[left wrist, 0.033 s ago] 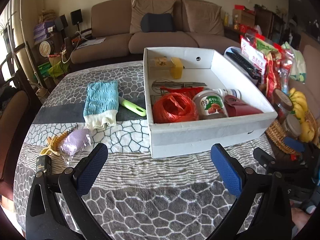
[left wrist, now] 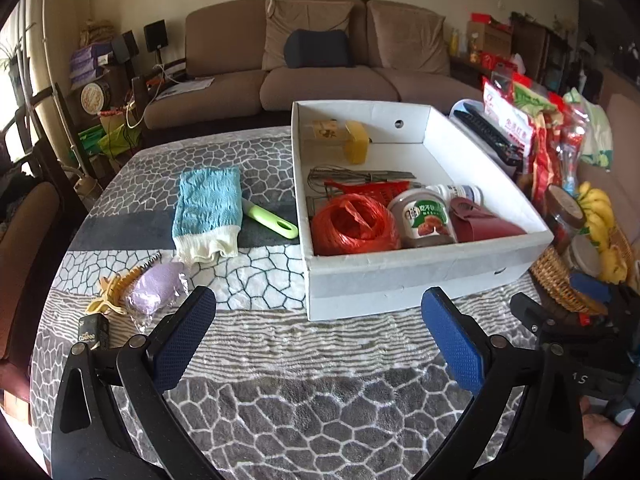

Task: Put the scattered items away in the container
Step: 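Move both tools toward the scattered items on the table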

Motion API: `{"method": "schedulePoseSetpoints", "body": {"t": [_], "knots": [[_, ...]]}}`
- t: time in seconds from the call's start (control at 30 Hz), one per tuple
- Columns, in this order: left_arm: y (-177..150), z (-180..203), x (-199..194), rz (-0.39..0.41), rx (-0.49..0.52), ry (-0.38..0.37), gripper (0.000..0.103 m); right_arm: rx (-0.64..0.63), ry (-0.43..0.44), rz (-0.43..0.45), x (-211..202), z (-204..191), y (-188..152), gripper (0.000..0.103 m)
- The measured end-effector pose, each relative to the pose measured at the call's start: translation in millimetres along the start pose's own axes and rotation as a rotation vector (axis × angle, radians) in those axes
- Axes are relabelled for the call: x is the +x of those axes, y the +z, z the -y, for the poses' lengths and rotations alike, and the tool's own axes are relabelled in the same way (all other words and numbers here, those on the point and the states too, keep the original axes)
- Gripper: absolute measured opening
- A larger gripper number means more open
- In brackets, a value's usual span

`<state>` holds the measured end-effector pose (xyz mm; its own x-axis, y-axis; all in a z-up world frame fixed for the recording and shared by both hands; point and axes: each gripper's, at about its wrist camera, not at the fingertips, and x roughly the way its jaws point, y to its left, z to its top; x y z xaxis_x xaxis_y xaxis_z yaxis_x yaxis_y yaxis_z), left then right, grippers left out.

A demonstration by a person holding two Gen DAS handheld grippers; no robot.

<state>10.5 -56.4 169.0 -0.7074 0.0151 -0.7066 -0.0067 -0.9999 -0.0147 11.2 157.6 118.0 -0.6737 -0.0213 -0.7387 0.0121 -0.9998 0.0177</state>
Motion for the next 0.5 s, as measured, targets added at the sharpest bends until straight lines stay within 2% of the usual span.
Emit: {"method": "schedulePoseSetpoints", "body": {"t": [0.13,0.5], "knots": [[21,-12,-24,0.024,-0.025,0.002,0.103,-0.005,0.006,0.042,-30,-4,43,0.103],[54,-32,-70,0.077,-0.047,0.013,0.103,-0.034,0.015,0.086,-78,-19,86,0.103]]}}
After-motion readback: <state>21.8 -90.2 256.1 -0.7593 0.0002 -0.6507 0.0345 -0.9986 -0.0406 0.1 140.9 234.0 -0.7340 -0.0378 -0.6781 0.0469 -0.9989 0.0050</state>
